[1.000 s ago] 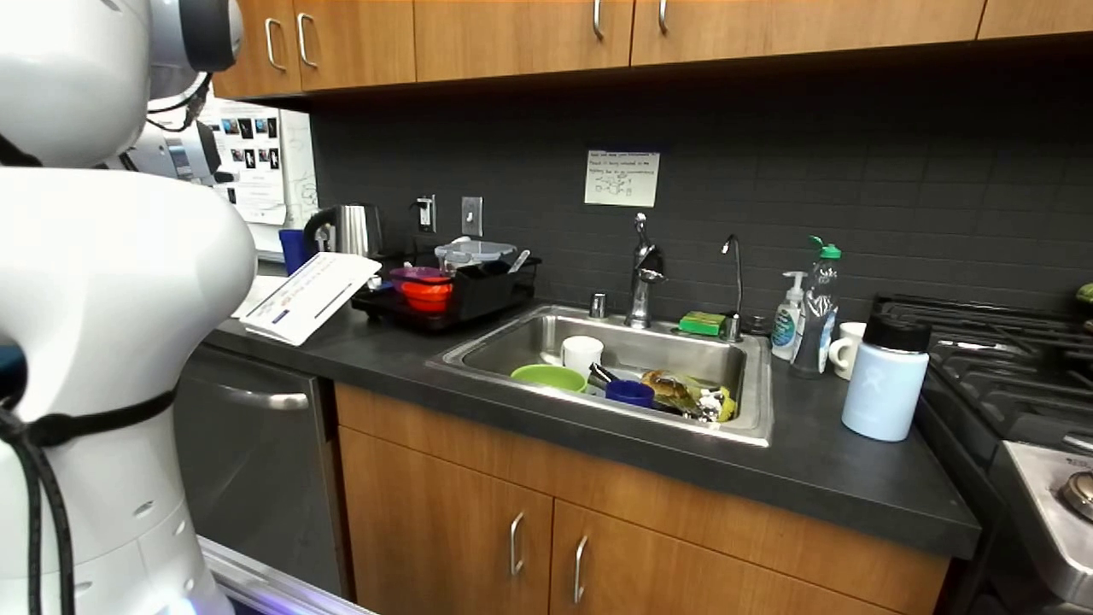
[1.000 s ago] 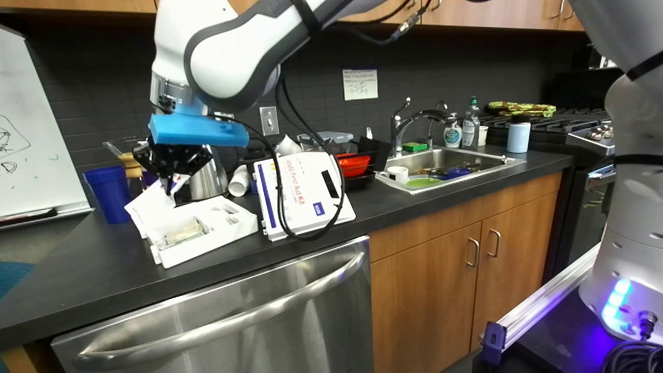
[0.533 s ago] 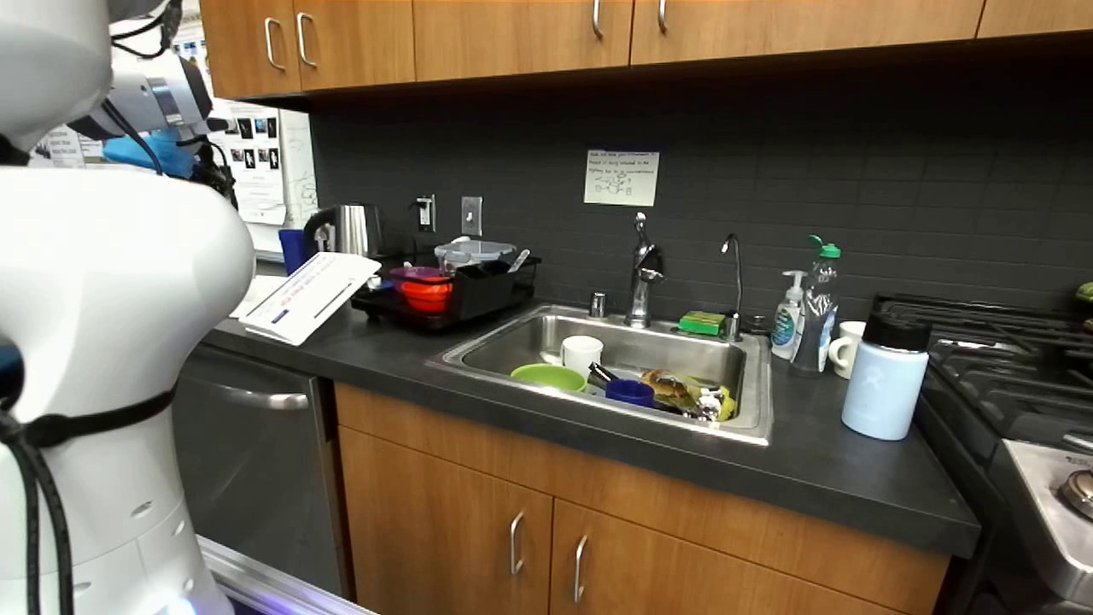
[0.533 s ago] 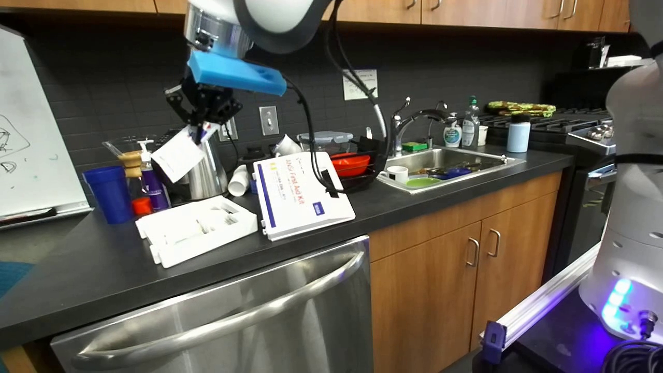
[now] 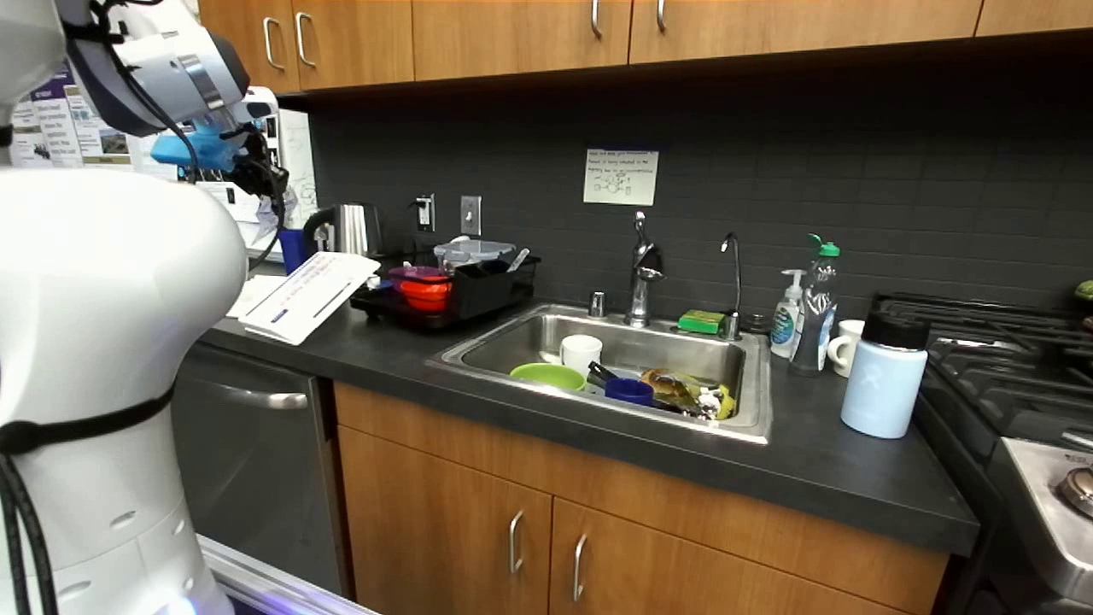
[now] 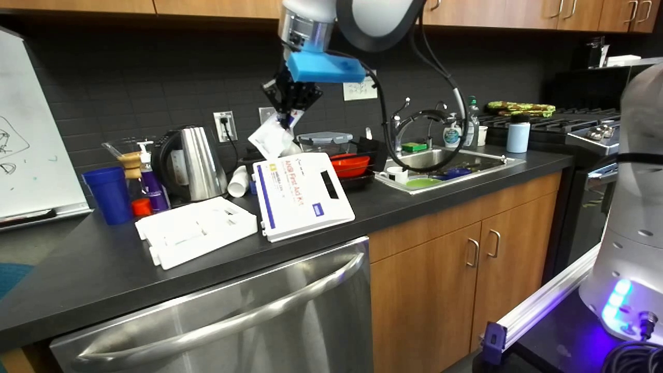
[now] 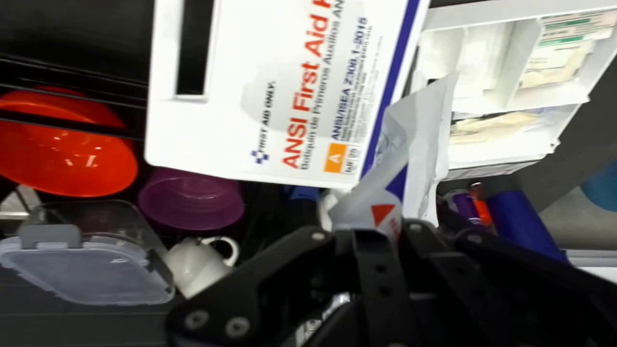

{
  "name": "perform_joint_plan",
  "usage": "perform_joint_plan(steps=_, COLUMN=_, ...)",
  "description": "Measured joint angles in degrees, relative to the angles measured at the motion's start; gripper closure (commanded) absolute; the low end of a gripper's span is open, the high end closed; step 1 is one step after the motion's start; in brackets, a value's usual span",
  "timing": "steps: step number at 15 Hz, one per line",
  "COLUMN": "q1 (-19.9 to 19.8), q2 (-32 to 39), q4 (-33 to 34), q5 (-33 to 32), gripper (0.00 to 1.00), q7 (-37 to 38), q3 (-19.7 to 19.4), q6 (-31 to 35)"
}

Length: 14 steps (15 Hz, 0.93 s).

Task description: Open the white object and put the white item on the counter

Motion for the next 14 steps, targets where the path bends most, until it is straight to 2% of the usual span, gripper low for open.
perform_joint_plan(steps=6, q1=-11.5, q2=-12.6, q4=-12.8, q5=2.9, gripper=0.99, q7=0.3, q3=3.1, q6=2.9)
perform_joint_plan(steps=10, q1=-16.6, q2=-18.5, q4=-20.9, q5=8.5, gripper=0.99, q7=-0.4, q3=3.4, q6=5.1)
perform_joint_plan(steps=14, q1=-20.6, q2=-20.9, q4=-28.1, q5=12.3, gripper=0.99, q7=-0.6, q3=3.6, q6=7.8)
